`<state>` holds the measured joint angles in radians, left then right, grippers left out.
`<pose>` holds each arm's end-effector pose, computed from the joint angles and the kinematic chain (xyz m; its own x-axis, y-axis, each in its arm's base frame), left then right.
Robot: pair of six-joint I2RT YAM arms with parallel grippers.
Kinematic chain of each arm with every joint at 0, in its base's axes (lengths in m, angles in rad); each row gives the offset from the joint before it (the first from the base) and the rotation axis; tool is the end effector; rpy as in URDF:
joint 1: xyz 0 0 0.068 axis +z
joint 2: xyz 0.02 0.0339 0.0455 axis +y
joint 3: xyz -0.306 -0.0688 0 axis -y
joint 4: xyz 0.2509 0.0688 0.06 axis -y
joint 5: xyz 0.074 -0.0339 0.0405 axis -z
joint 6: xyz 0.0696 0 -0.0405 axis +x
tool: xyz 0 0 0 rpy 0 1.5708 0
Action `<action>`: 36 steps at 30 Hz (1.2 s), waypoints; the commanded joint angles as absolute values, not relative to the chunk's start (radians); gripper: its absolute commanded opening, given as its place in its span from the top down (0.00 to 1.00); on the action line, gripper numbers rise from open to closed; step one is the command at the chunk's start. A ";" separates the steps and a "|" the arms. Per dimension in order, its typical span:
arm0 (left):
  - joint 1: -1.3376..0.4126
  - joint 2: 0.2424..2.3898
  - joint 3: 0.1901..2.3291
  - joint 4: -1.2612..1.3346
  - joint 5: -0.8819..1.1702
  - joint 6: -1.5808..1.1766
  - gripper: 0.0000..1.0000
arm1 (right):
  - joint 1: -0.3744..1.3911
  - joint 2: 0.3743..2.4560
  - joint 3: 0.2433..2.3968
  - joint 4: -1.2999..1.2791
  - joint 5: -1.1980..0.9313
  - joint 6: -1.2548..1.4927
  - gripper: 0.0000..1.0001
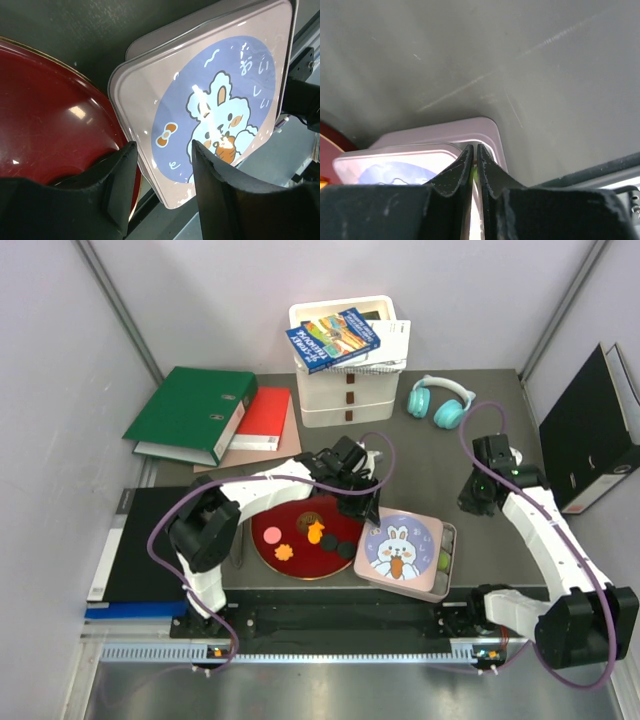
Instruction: Pack the cookies
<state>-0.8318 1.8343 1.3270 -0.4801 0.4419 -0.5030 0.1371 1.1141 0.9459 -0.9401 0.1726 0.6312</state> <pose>0.2633 -0.3331 0.2252 -0.8911 0.3309 -0.3106 0.4534 0.6782 -0.5783 0.2058 0.0163 0.2777 -0.7504 0.4833 -0.4509 0.4757 0.8685 0.1392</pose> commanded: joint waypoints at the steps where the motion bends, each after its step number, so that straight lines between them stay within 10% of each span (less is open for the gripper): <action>1: -0.824 1.730 1.387 -0.463 0.382 -0.497 0.47 | 0.144 1.077 0.919 -0.954 0.192 0.643 0.93; 36: -0.870 1.759 1.203 -0.511 0.138 -0.456 0.80 | 0.138 0.994 0.884 -1.114 0.172 0.683 0.99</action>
